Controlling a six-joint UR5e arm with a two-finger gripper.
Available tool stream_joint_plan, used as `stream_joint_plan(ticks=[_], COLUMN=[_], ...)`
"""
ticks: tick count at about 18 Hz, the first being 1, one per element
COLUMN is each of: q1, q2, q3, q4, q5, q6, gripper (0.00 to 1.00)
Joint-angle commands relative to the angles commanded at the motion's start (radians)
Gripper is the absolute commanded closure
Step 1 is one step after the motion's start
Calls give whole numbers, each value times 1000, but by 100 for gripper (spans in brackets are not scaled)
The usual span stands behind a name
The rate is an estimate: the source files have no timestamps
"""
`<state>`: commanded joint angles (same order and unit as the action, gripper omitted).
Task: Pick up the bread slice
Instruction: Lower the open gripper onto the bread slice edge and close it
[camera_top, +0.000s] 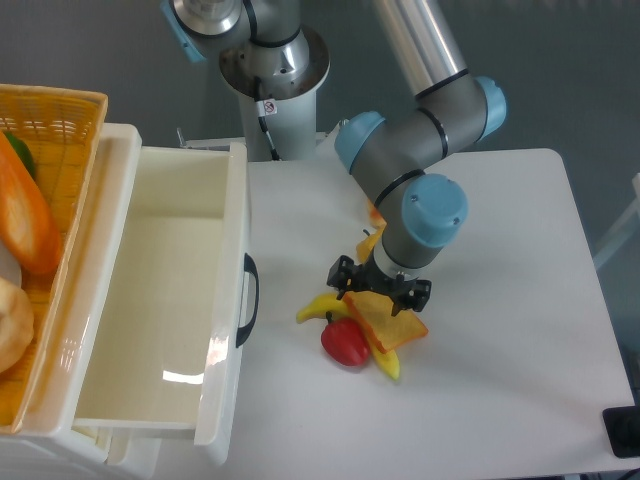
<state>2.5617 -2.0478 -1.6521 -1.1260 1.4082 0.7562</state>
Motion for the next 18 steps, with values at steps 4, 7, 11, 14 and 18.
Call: stream_joint_plan(ticks=[4,7,11,14,18], q1=[0,0,0,0,2], q2=[-2,-5,-8,-11,-12], q3=[-5,-5,-5,-5,-3], q4=[0,0,0,0,2], q5=[2,3,26,28,28], q6=[2,6,8,9,8], gripper=[0,0,0,0,0])
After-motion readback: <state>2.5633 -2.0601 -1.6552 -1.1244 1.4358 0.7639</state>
